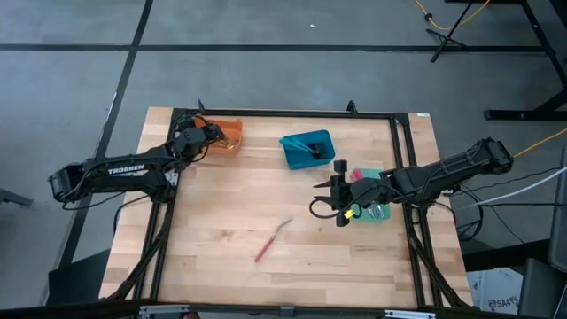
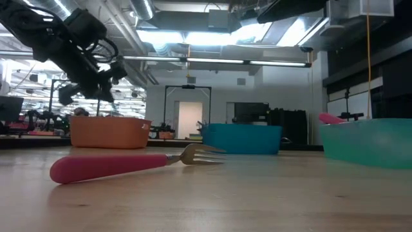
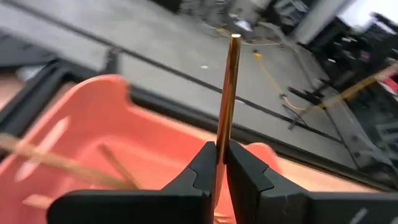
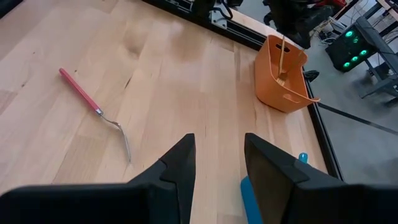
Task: Sort silverware by color (type)
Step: Put the gold fork into the orange bin
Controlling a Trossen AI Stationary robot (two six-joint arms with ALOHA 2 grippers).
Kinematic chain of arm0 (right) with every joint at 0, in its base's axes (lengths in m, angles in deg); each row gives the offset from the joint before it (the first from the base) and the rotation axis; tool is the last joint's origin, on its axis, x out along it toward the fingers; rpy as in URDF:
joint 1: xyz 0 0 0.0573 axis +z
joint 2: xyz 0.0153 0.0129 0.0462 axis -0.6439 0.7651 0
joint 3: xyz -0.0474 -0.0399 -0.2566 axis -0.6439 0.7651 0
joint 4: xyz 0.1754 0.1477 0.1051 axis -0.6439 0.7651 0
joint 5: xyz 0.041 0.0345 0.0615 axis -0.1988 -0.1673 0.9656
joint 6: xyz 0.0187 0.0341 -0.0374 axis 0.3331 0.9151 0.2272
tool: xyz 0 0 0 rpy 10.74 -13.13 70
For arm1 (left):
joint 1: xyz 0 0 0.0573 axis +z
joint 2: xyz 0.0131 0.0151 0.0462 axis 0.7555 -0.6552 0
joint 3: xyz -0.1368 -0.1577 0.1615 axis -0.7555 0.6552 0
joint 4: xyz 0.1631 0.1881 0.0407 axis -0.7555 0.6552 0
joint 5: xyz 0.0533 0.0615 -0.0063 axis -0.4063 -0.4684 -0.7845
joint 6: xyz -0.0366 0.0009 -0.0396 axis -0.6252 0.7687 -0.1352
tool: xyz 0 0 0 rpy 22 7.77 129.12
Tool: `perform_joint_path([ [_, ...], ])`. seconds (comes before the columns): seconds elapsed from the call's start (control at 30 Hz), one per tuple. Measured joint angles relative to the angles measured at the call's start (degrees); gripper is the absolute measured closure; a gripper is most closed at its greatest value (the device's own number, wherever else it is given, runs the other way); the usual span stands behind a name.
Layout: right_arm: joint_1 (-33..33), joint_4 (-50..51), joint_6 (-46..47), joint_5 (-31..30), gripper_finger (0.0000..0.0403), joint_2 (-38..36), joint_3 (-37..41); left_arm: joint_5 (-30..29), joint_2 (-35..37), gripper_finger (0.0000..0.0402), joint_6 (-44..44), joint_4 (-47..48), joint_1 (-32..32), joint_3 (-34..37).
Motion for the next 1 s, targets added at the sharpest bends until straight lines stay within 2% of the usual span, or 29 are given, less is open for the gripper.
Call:
perform_joint_path([
  [0.17,0.0,0.0,0.0,0.0,0.0275,0.0,0.0,-3.1,0.0,0.0377,-11.4,8.6,0.0,0.0],
  [0.27,0.0,0.0,0.0,0.0,0.0275,0.0,0.0,-3.6,0.0,0.0376,-15.1,12.1,0.0,0.0],
  [0.67,0.0,0.0,0.0,0.0,0.0275,0.0,0.0,-4.3,0.0,0.0372,-16.8,14.0,0.0,0.0],
  [1.0,0.0,0.0,0.0,0.0,0.0275,0.0,0.0,-4.3,0.0,0.0327,-16.8,14.2,0.0,0.0],
])
